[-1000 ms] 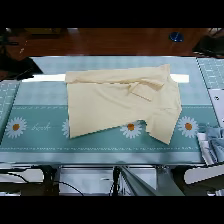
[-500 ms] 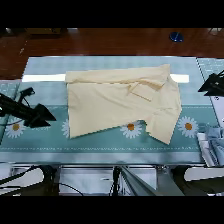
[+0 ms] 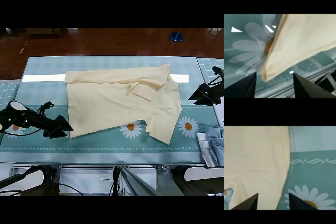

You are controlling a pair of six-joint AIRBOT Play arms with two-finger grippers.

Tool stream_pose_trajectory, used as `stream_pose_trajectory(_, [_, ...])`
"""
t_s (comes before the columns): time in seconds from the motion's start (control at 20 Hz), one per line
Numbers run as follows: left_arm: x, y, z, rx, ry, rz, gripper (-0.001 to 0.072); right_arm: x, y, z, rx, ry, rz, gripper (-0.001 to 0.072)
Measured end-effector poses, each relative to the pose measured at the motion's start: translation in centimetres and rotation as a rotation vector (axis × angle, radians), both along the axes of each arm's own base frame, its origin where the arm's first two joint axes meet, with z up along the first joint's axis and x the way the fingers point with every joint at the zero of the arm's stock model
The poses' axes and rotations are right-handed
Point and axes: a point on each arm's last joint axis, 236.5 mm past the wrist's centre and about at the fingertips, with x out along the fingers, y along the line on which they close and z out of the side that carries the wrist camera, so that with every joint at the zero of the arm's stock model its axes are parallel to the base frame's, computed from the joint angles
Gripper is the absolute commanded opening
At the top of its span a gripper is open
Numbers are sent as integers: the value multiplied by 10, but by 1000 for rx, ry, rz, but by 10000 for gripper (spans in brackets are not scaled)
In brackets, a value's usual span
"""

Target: Fold the shirts.

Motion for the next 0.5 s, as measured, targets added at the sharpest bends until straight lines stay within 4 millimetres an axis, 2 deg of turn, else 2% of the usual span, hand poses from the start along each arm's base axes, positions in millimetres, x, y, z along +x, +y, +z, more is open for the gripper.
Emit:
stream_pose_trajectory(0.05, [2, -5, -2, 13, 1, 6, 502, 2, 0, 1, 0, -11, -4, 476])
stream_pose_trajectory(0.1, [3, -9, -5, 28, -5, 7, 420, 4, 1, 3, -1, -22, -6, 476])
stream_pose_trajectory(0.15, [7, -14, -8, 40, -16, 16, 308, 5, 1, 5, -2, -33, -9, 476])
stream_pose_trajectory(0.2, [13, -17, -11, 58, -35, 27, 146, 7, 1, 6, -6, -44, -12, 476])
stream_pose_trajectory(0.25, [18, -20, -14, 77, -55, 35, 66, 8, 1, 9, -7, -53, -14, 476])
stream_pose_trajectory(0.3, [22, -22, -16, 88, -70, 42, 22, 9, 1, 10, -11, -62, -16, 477])
stream_pose_trajectory(0.35, [25, -24, -17, 92, -78, 48, 22, 9, 0, 12, -12, -68, -18, 480])
stream_pose_trajectory(0.45, [28, -26, -17, 96, -86, 57, 22, 8, -2, 15, -14, -73, -24, 542])
stream_pose_trajectory(0.5, [29, -25, -17, 98, -90, 57, 22, 7, -5, 16, -12, -72, -31, 542])
